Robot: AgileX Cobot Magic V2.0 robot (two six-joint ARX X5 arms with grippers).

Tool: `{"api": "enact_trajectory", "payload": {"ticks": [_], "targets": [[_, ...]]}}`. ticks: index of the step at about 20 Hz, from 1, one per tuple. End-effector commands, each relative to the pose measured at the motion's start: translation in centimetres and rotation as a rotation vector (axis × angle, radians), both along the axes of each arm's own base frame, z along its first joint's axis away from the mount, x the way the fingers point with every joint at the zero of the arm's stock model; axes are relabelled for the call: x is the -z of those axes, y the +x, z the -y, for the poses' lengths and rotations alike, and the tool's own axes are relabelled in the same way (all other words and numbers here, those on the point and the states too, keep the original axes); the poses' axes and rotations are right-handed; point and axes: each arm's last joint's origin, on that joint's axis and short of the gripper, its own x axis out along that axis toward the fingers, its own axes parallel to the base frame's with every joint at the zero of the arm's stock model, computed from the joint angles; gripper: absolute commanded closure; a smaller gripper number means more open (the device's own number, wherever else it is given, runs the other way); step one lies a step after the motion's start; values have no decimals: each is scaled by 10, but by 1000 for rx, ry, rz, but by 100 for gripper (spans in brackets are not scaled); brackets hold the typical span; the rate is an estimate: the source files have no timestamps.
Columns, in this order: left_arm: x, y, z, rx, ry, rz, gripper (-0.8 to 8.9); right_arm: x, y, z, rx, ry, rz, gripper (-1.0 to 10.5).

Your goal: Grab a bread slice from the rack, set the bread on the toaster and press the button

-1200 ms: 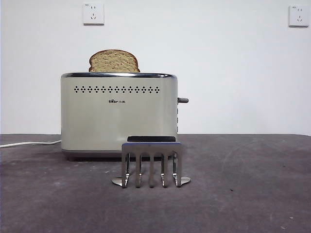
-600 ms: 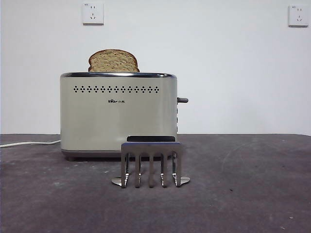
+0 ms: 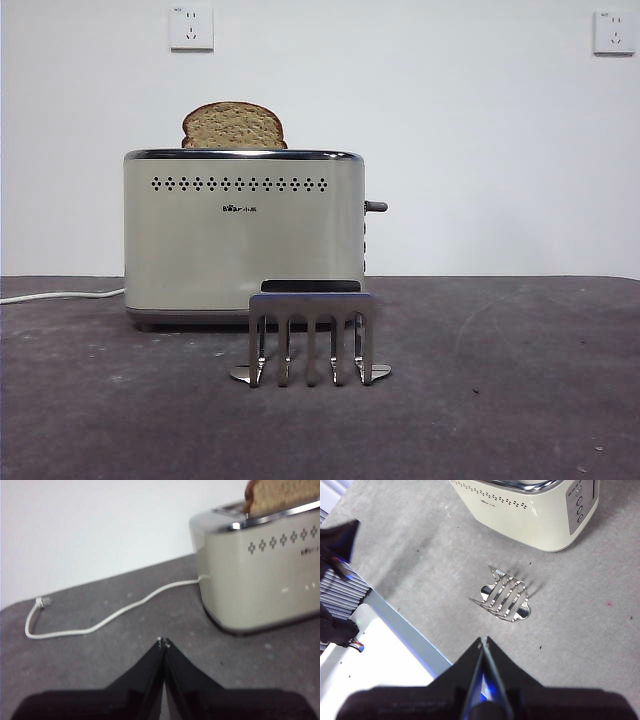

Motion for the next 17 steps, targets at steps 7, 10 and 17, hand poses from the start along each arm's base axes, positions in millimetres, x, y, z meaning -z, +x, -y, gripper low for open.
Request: {"api": "enact_trajectory", "payload": {"ticks": [7, 10, 17], "targets": [[28, 3, 0, 1, -51, -88, 818, 2, 1, 0, -5, -6, -1, 946], [28, 3, 0, -8, -62, -89, 817, 2, 1, 0, -5, -6, -1, 946], [28, 3, 0, -7, -63, -89, 818, 2, 1, 0, -5, -6, -1, 946]]}}
